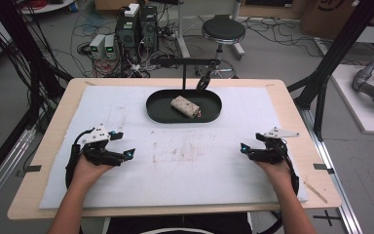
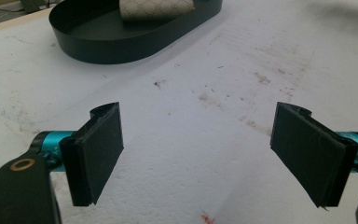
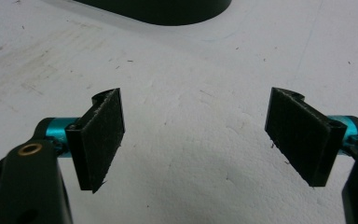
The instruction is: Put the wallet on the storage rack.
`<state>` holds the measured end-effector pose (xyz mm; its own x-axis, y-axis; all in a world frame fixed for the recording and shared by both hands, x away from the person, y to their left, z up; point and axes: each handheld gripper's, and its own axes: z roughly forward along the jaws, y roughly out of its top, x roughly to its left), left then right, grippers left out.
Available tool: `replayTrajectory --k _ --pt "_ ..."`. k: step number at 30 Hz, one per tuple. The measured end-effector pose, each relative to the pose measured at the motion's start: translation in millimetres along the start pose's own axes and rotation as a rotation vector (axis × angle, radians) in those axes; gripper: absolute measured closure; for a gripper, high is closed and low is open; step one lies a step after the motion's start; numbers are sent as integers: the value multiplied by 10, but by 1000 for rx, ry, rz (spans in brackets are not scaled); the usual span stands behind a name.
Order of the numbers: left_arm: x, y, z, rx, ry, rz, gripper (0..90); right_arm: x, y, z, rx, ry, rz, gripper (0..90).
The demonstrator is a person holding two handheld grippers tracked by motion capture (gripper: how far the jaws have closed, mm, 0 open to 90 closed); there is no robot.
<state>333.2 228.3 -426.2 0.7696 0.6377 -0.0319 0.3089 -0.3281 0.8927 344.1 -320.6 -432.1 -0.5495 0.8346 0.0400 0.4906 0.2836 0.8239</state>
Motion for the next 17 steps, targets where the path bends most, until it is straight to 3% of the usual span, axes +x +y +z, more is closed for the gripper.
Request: replayTrajectory --k 17 --pt "-3 -4 -5 -1 2 -3 170 -13 0 10 6 -1 4 202"
